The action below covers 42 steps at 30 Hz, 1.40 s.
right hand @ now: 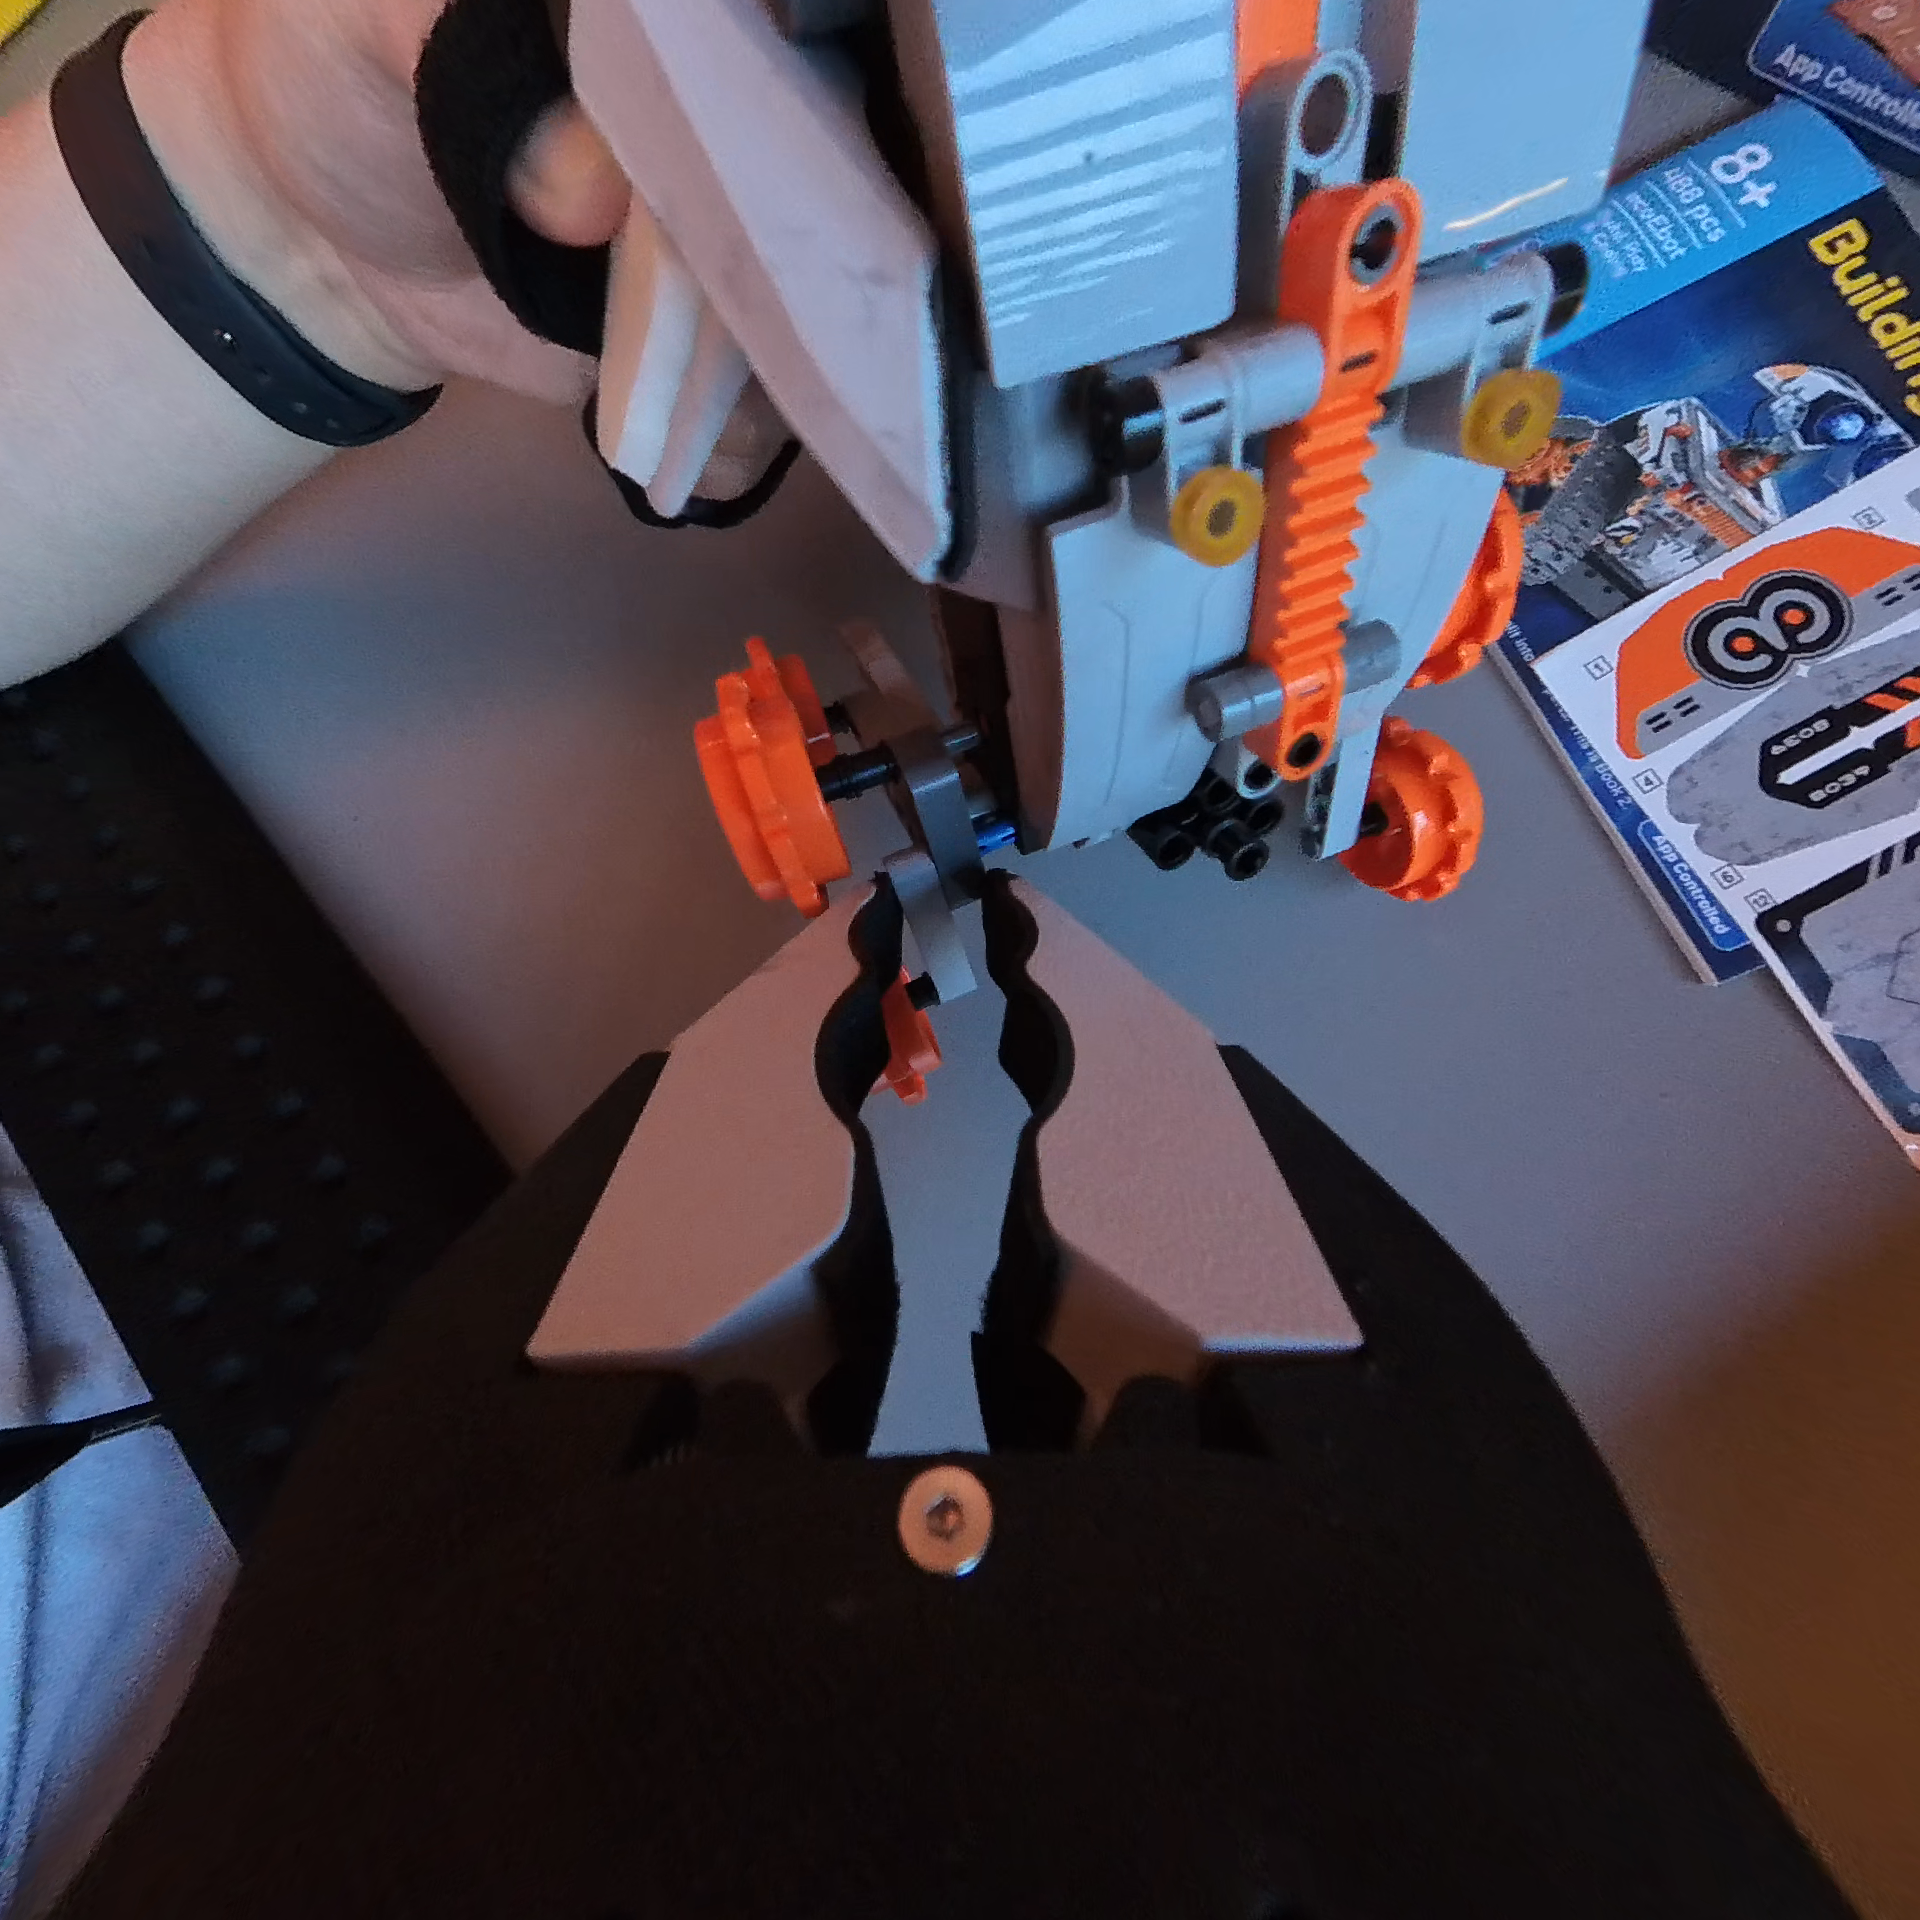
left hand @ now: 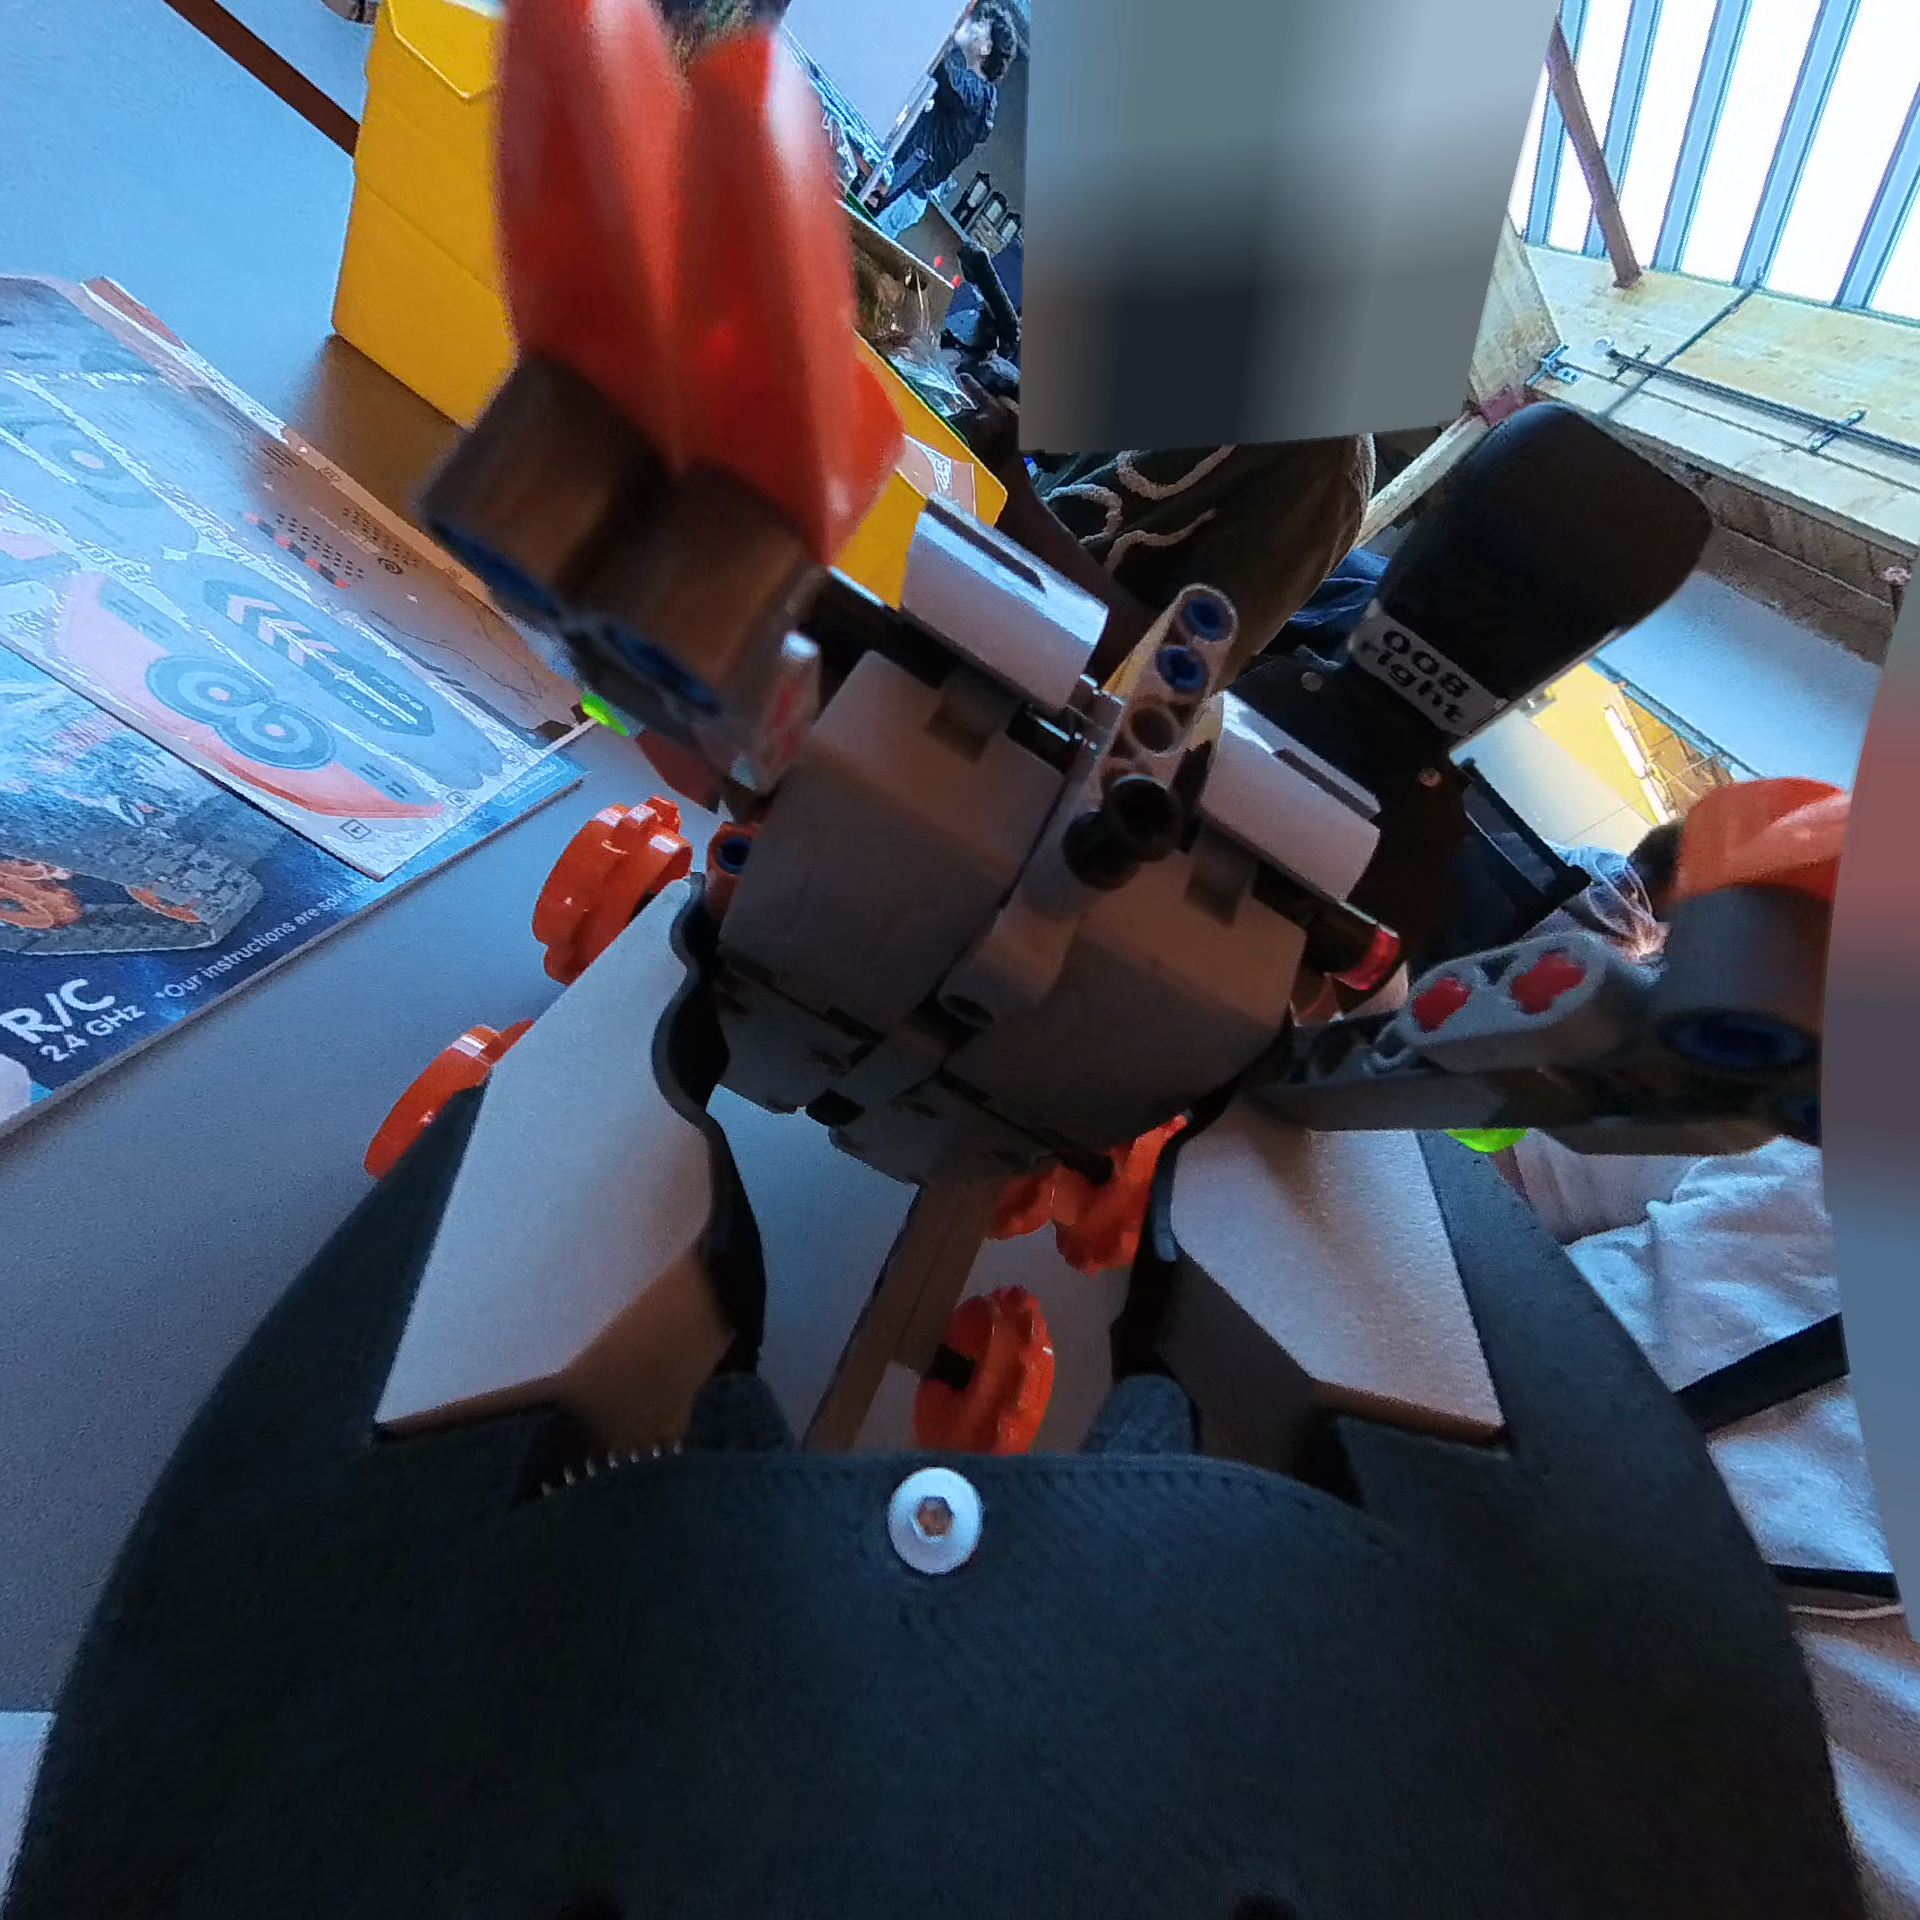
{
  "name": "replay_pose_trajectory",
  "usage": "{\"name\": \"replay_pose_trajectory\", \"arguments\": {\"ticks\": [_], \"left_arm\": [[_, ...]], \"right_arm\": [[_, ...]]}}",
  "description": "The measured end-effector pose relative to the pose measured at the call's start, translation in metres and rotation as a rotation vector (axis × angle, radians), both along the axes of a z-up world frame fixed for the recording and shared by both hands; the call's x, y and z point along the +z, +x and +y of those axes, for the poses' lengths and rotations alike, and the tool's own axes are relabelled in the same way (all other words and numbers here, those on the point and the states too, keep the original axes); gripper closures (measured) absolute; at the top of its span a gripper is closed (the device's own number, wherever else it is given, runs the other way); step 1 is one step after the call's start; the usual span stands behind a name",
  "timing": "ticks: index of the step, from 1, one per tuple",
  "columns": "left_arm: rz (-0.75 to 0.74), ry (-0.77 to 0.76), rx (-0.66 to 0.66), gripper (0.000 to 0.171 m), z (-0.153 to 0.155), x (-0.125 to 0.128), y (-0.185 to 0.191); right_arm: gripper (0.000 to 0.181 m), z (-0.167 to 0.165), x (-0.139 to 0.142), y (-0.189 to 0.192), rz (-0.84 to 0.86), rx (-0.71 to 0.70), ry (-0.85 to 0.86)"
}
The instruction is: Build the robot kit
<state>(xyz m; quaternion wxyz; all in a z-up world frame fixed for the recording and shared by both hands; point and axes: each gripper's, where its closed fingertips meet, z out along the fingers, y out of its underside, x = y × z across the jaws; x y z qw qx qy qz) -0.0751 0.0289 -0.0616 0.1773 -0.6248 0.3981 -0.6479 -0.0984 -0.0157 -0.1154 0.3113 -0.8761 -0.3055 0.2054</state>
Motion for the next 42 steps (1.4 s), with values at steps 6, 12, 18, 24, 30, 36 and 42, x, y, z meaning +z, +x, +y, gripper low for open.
{"name": "replay_pose_trajectory", "arguments": {"ticks": [6, 12, 18, 24, 30, 36, 42], "left_arm": [[0.008, 0.039, -0.014, 0.083, -0.003, -0.002, 0.000], [0.031, 0.092, -0.027, 0.083, -0.008, -0.004, 0.000], [0.046, 0.155, -0.032, 0.083, -0.009, -0.007, 0.000], [0.050, 0.179, -0.043, 0.083, -0.012, -0.008, 0.000], [0.054, 0.176, -0.039, 0.083, -0.012, -0.007, 0.001], [0.066, 0.145, -0.013, 0.083, -0.008, -0.005, 0.001], [0.070, 0.106, 0.004, 0.083, -0.005, -0.004, 0.002]], "right_arm": [[0.166, -0.001, -0.004, 0.000, -0.010, 0.021, -0.009], [0.166, -0.004, -0.007, 0.002, -0.118, 0.081, -0.044], [0.166, -0.003, -0.010, 0.003, -0.078, 0.050, -0.072], [0.165, -0.003, -0.012, 0.003, -0.100, 0.105, -0.020], [0.166, -0.004, -0.012, 0.002, -0.101, 0.096, -0.056], [0.165, -0.002, -0.009, 0.003, -0.081, 0.054, -0.091], [0.165, -0.002, -0.004, 0.002, 0.093, 0.051, -0.084]]}}
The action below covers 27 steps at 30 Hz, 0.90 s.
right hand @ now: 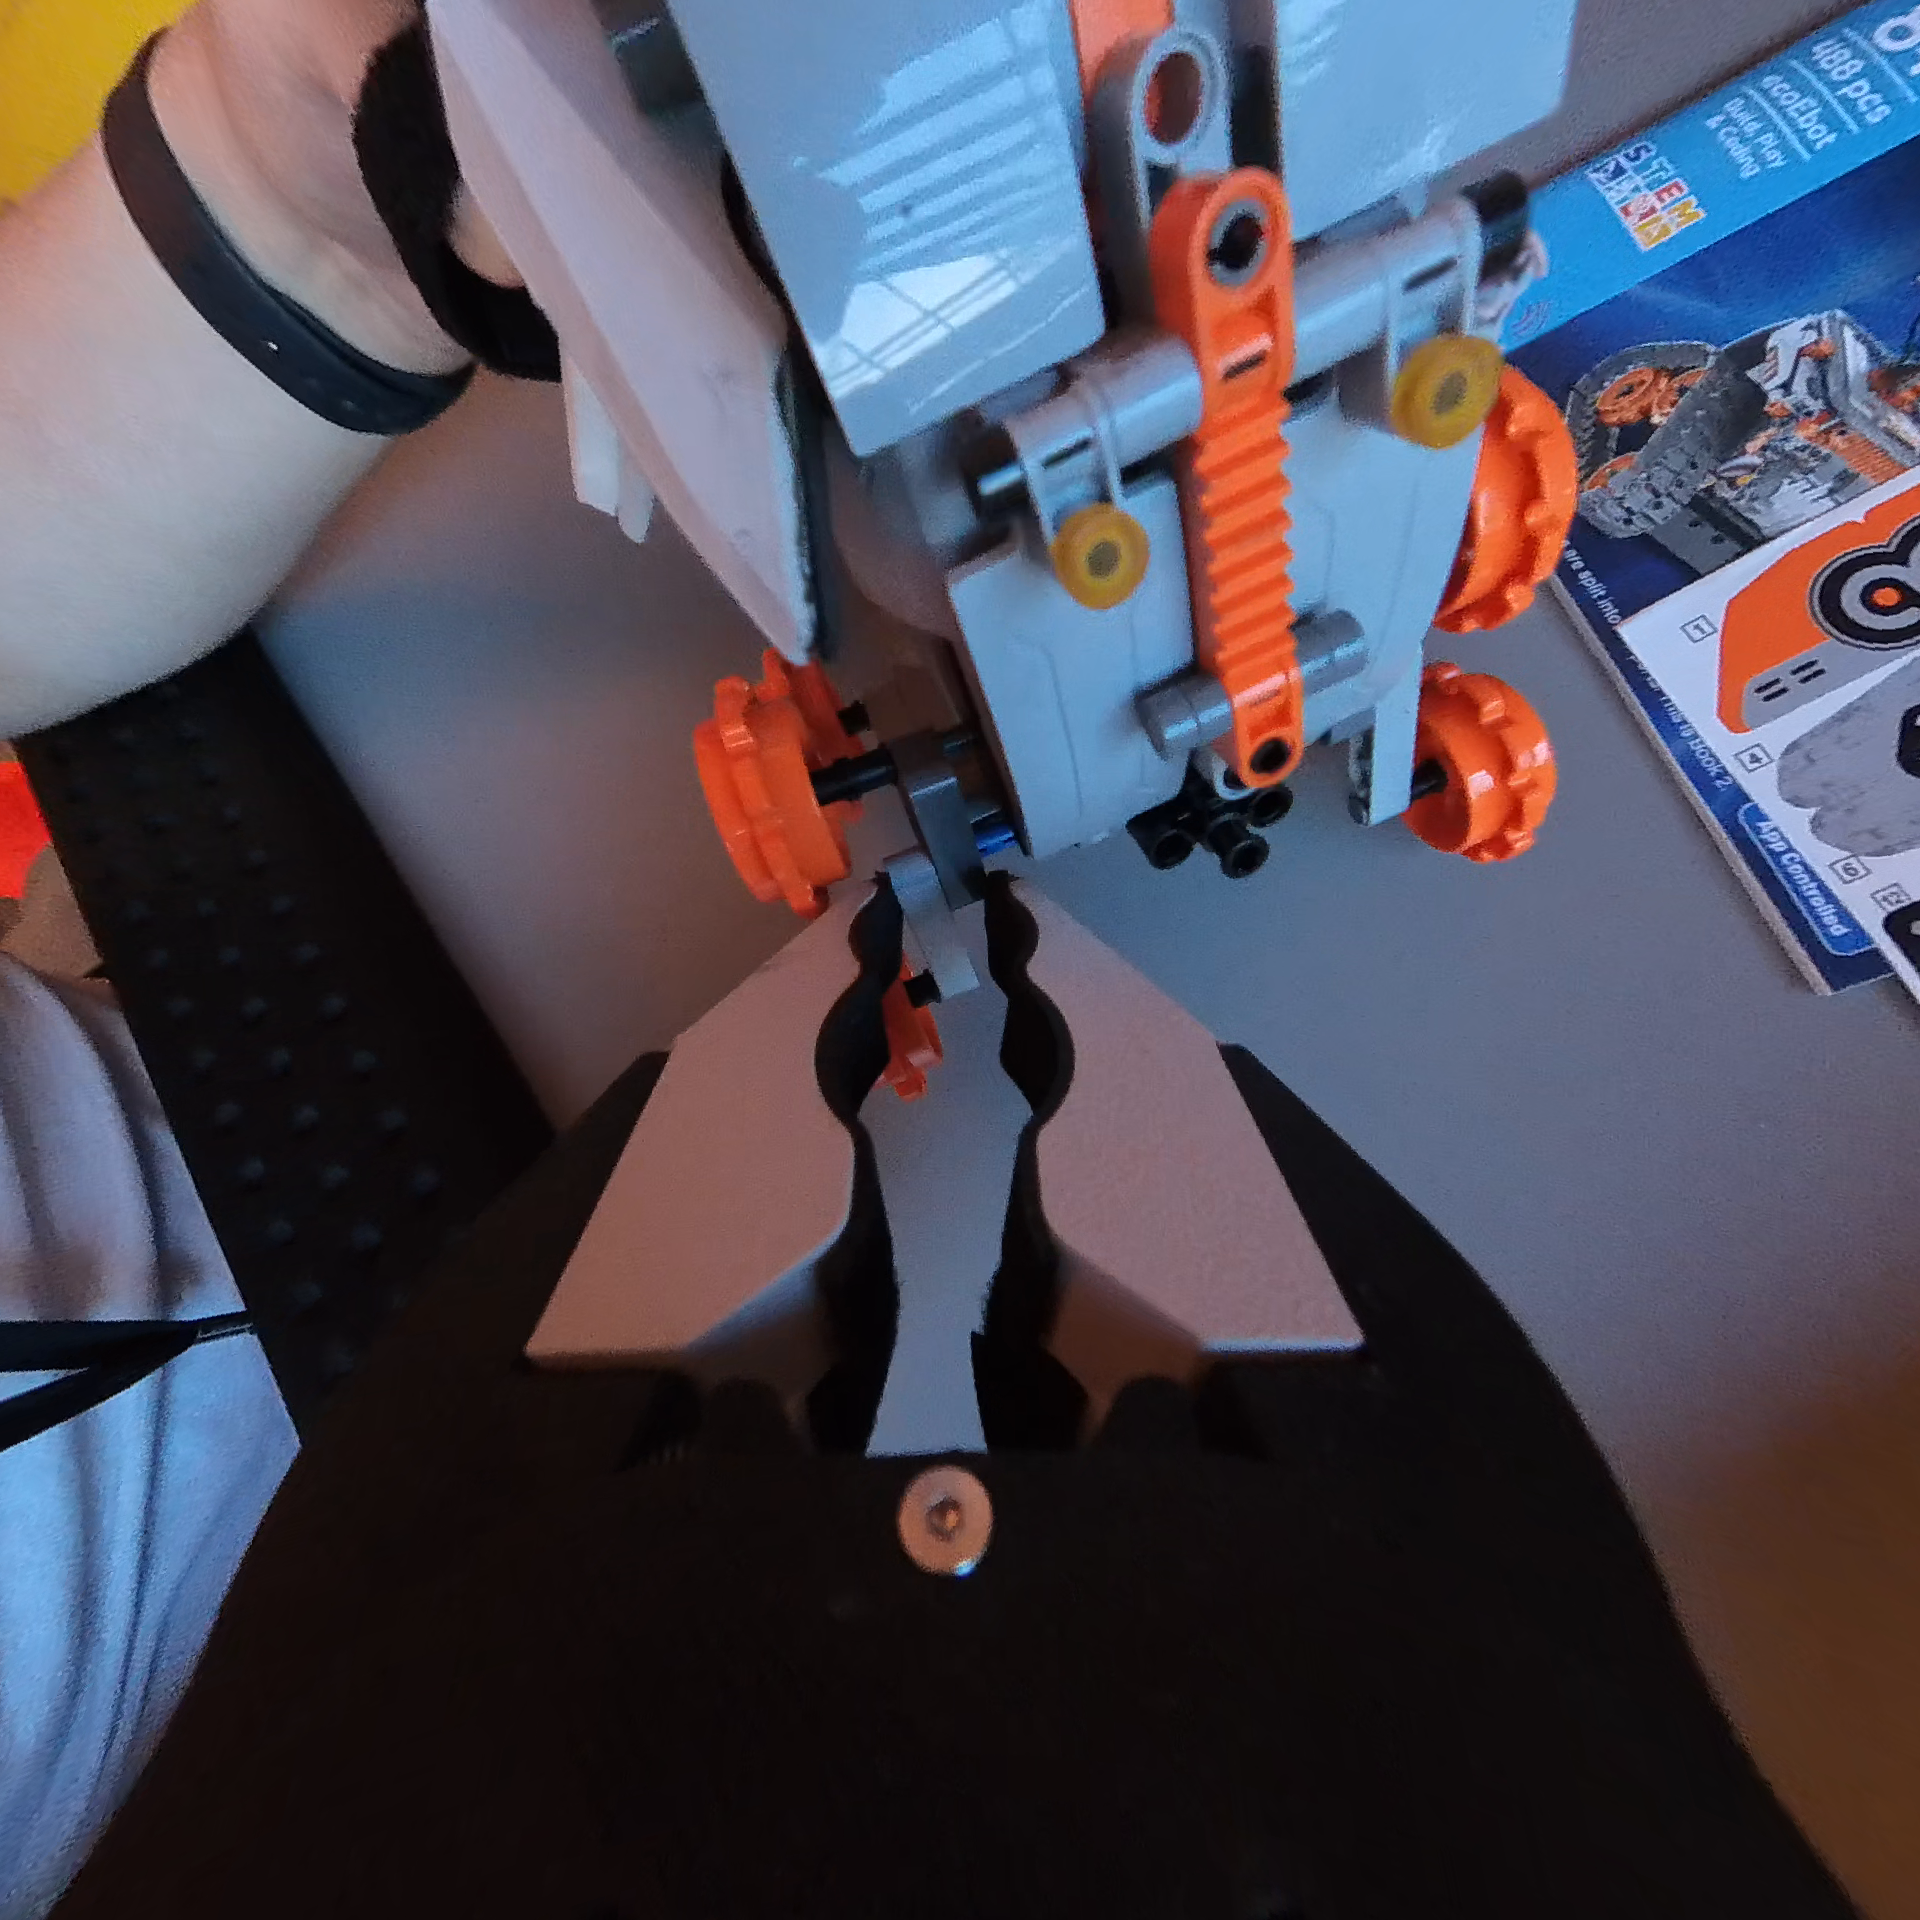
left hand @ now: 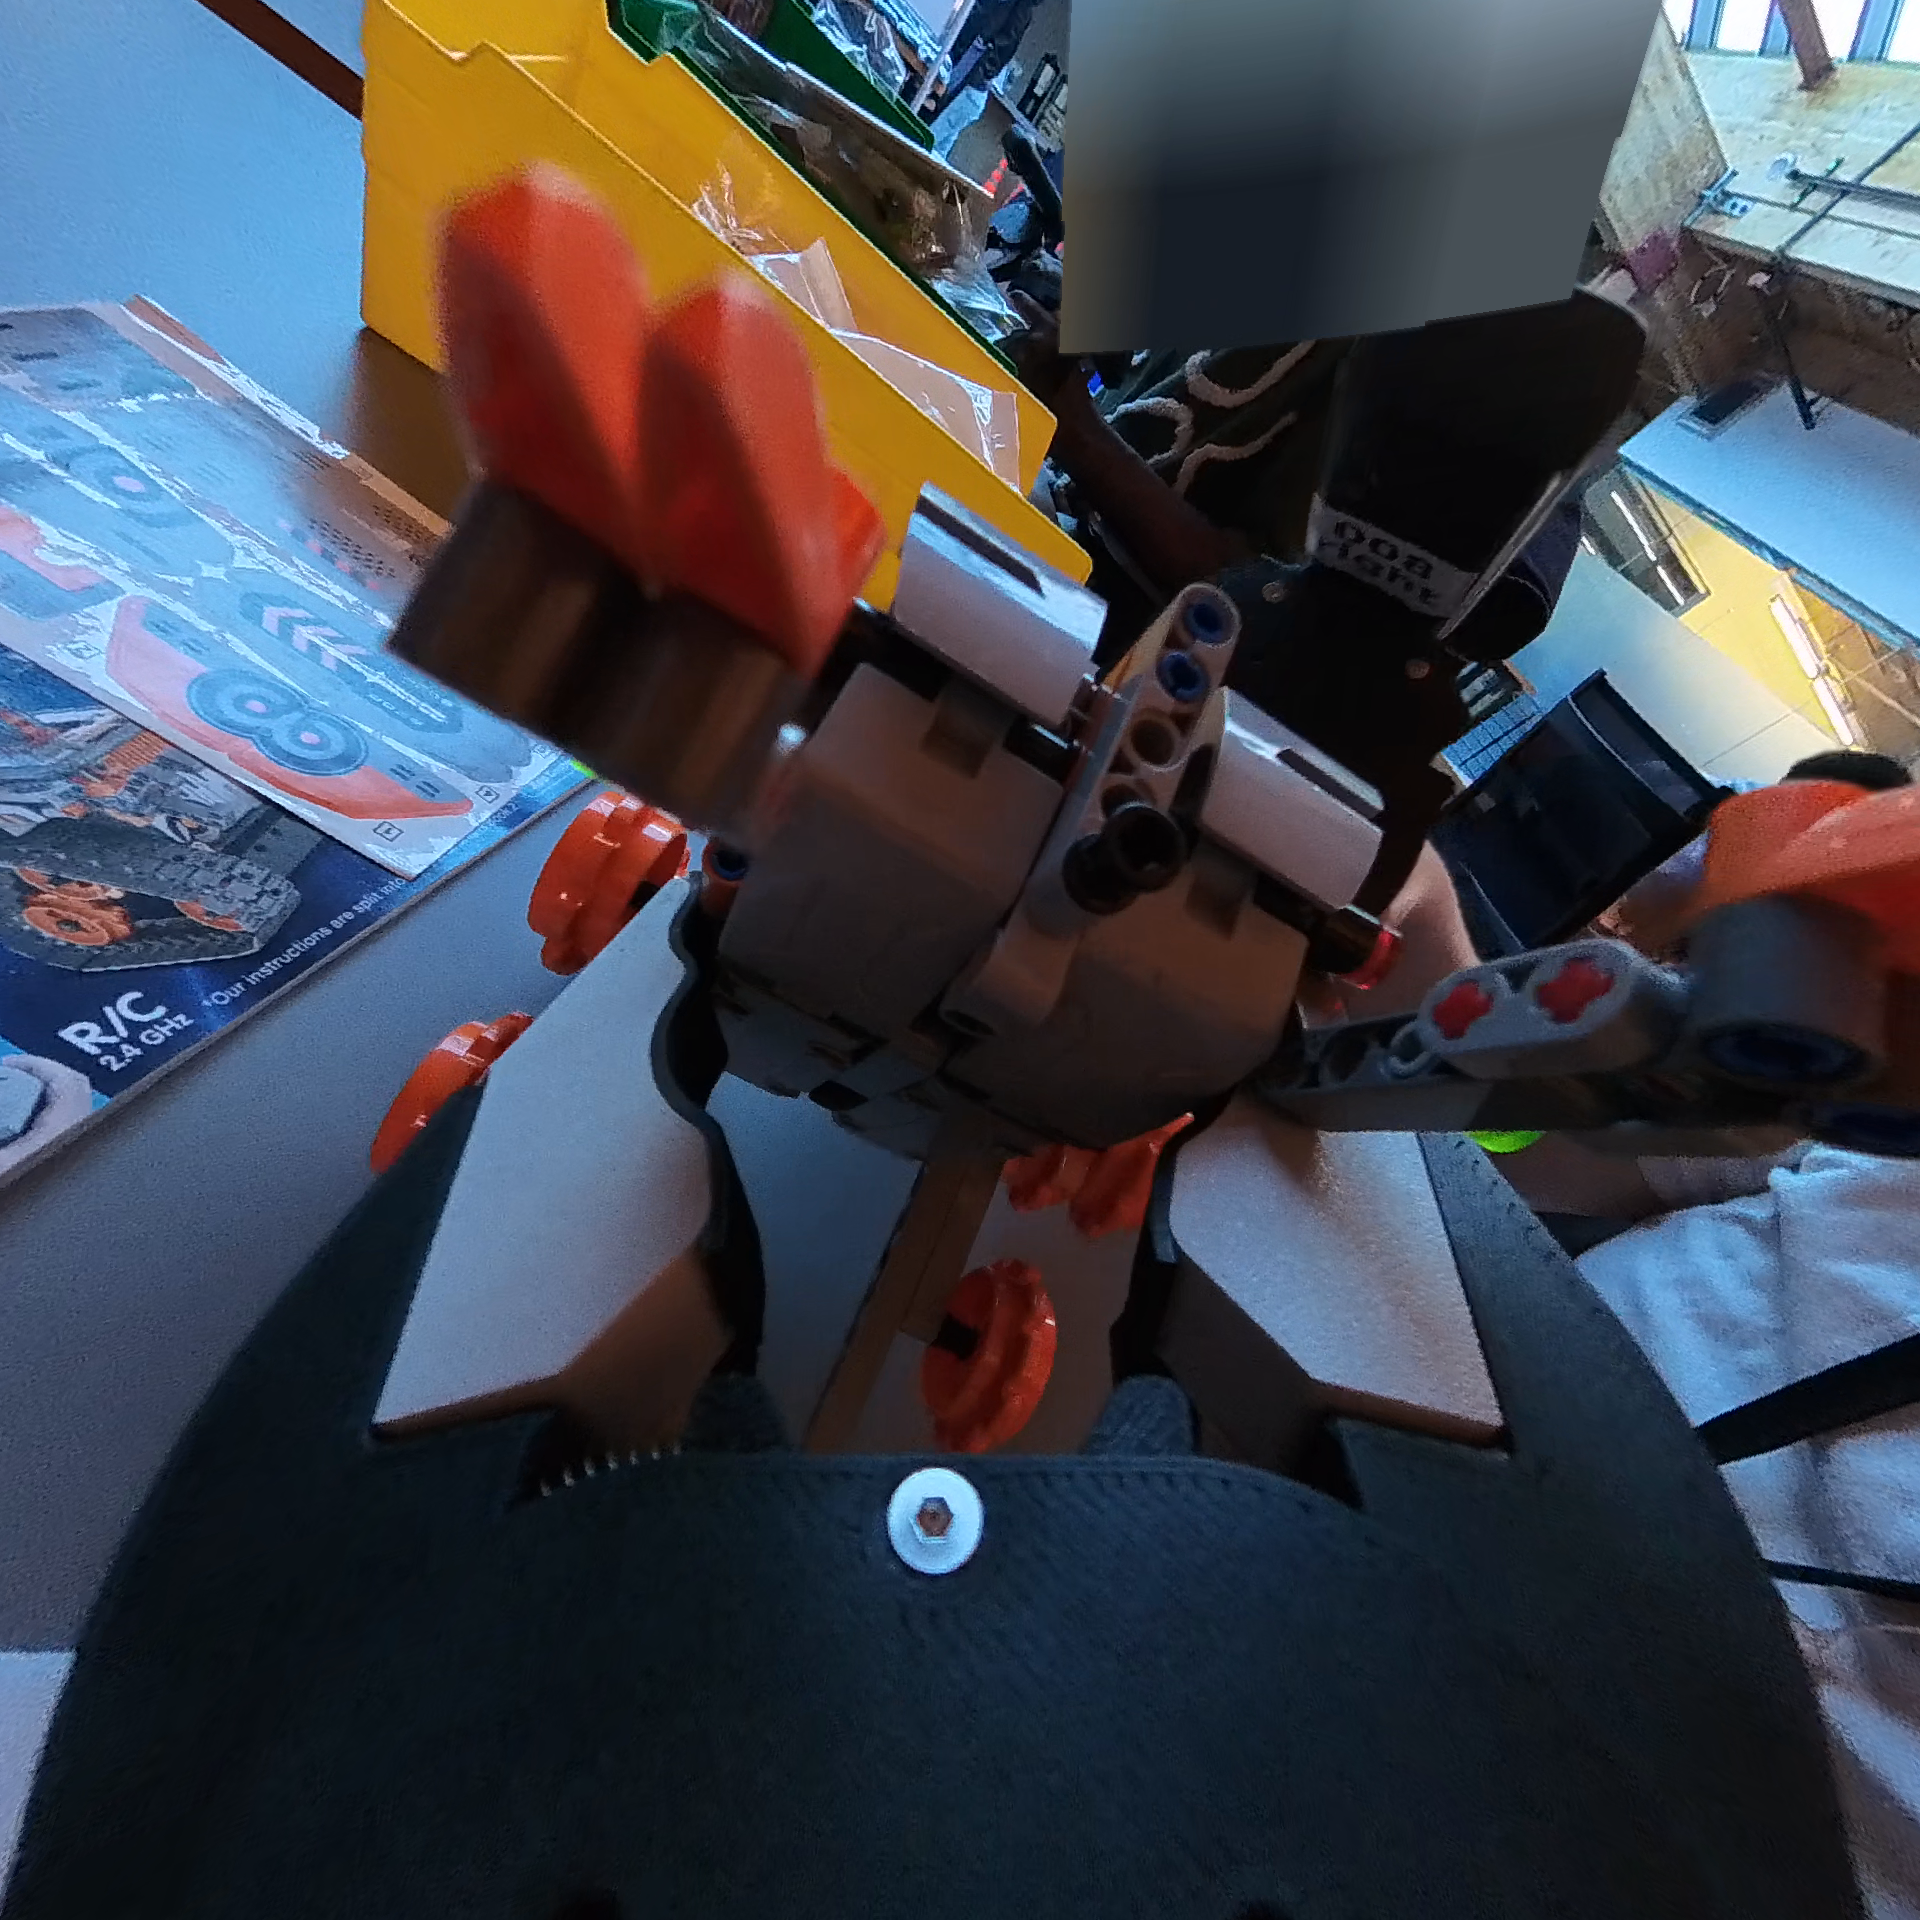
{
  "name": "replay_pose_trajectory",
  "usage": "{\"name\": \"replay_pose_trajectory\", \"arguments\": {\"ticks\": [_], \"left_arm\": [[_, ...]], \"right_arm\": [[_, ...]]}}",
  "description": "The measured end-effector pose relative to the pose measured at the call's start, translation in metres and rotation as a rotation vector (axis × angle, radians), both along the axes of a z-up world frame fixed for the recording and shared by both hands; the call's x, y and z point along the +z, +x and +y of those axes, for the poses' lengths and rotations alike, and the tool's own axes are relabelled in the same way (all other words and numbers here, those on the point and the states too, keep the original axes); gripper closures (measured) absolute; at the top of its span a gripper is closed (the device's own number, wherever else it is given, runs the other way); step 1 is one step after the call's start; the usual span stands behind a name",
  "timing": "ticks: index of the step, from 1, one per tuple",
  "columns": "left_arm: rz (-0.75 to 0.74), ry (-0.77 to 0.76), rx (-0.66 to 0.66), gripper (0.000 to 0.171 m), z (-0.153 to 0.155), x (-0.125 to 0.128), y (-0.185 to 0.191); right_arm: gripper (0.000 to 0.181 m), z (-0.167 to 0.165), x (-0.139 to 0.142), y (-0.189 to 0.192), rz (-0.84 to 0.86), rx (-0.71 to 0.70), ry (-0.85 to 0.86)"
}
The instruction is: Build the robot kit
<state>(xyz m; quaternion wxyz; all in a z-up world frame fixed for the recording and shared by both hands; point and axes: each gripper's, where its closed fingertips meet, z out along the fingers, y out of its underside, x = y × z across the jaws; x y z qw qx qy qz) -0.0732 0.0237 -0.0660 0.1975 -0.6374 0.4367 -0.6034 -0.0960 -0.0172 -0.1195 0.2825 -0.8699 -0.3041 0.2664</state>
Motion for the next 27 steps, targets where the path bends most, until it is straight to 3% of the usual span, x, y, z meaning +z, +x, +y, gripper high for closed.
{"name": "replay_pose_trajectory", "arguments": {"ticks": [14, 27], "left_arm": [[0.052, 0.006, 0.070, 0.083, 0.0043, 0.0053, 0.0032], [0.103, -0.002, 0.128, 0.083, 0.0072, 0.0064, 0.0057]], "right_arm": [[0.165, 0.0018, 0.0027, -0.0073, 0.145, -0.003, -0.054], [0.165, 0.0019, 0.0054, -0.0042, 0.093, 0.023, -0.079]]}}
